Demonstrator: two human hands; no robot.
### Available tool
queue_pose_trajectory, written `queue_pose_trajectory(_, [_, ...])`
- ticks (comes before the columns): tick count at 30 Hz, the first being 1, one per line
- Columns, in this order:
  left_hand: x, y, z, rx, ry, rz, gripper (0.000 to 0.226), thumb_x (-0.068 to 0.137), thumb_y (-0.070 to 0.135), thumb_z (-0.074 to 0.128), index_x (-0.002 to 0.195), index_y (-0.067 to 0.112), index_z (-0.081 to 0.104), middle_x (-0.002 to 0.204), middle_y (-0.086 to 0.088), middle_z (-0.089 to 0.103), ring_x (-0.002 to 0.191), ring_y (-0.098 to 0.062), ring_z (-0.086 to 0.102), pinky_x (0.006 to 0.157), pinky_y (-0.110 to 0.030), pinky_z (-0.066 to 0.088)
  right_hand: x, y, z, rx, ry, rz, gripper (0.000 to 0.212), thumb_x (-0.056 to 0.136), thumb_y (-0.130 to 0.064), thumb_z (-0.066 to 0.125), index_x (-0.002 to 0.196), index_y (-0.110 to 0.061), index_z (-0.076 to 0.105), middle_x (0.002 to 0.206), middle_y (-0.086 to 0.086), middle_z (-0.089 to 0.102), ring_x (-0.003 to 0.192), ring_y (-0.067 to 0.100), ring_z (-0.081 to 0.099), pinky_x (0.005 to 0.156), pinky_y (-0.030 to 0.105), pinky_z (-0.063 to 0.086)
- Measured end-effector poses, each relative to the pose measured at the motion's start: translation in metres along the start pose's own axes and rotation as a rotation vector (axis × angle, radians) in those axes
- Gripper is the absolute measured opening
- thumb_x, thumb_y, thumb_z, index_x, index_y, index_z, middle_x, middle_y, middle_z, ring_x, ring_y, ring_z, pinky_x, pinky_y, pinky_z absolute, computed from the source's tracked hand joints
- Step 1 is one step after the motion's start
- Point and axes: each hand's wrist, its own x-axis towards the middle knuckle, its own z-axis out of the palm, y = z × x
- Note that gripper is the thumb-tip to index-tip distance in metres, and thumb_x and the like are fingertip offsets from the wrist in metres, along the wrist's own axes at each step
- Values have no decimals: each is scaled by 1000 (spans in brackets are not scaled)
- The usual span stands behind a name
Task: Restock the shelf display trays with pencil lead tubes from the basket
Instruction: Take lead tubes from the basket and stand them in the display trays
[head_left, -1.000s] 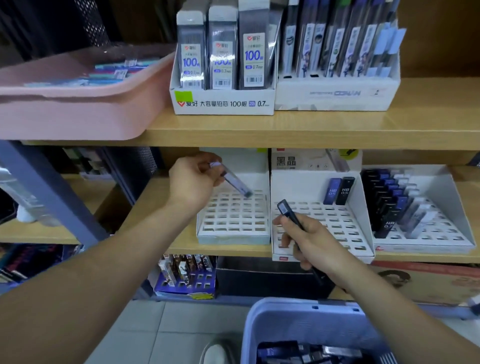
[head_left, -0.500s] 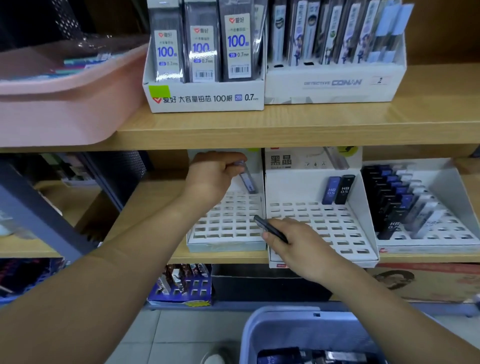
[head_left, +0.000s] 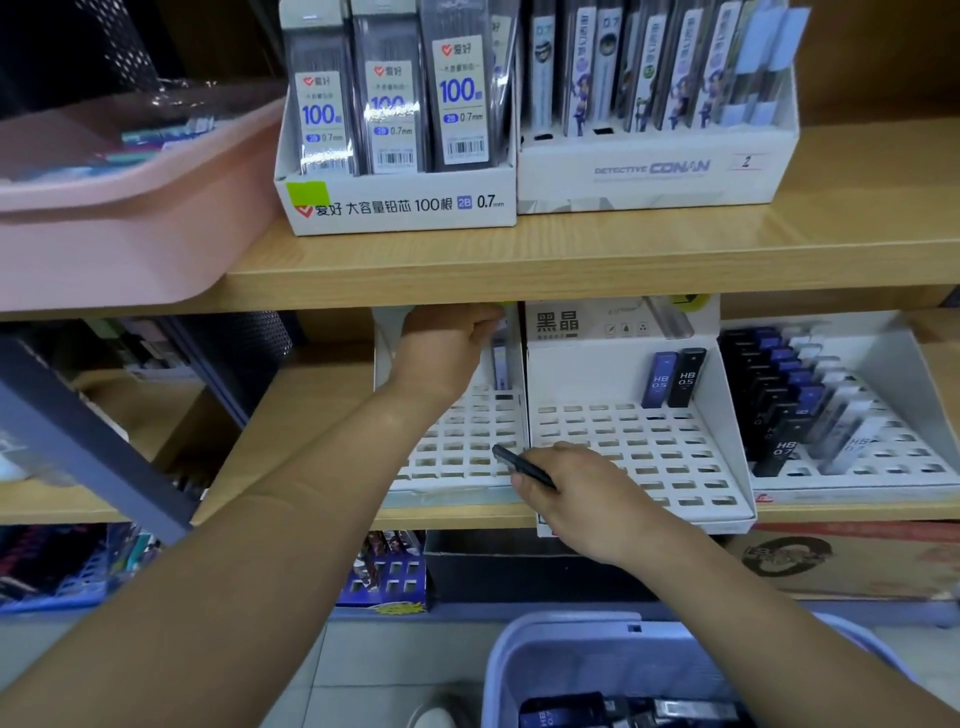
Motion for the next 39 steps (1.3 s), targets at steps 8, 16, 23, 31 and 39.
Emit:
queue_pose_trajectory(8, [-3, 1, 0, 184, -83, 158, 27, 86, -1, 62, 111, 8, 68, 110, -17, 67, 97, -35, 64, 87, -37, 52, -7, -2, -6, 221, -16, 67, 23, 102, -35, 45, 93, -22, 61, 69, -5, 53, 58, 8, 47, 57, 23, 40])
queue_pose_trajectory(16, [-6, 10, -13, 323, -258, -18, 41, 96, 23, 45, 137, 22, 41, 135, -9, 47, 120, -32, 44, 85, -39, 47, -25, -17, -29, 1135, 58, 365, 24, 102, -27, 47, 111, -14, 65, 71, 4, 53, 47, 11, 35, 39, 22, 28])
queue_pose_trajectory(23, [-22, 59, -53, -764, -615, -492, 21, 91, 18, 61, 111, 15, 68, 105, -2, 70, 85, -12, 62, 71, -19, 53, -47, -15, -56, 1423, -207, 317, 32, 97, -41, 47, 92, -14, 64, 59, 1, 39, 38, 7, 26, 31, 14, 21])
queue_pose_trajectory(31, [-61, 85, -63, -1271, -697, -484, 39, 74, 9, 68, 112, 14, 66, 89, -4, 72, 79, -15, 65, 71, -22, 52, -77, -11, -76, 1420, -498, 228, 40, 93, -53, 44, 85, -17, 59, 57, -1, 34, 35, 0, 25, 28, 10, 19])
queue_pose_trajectory(39, [-61, 127, -54, -1115, -414, -637, 11, 83, 5, 66, 93, 1, 65, 72, -10, 69, 61, -13, 65, 59, -18, 54, -98, 22, -100, 1121, -186, 225, 31, 97, -38, 53, 105, -10, 64, 72, 6, 57, 49, 10, 37, 38, 17, 24])
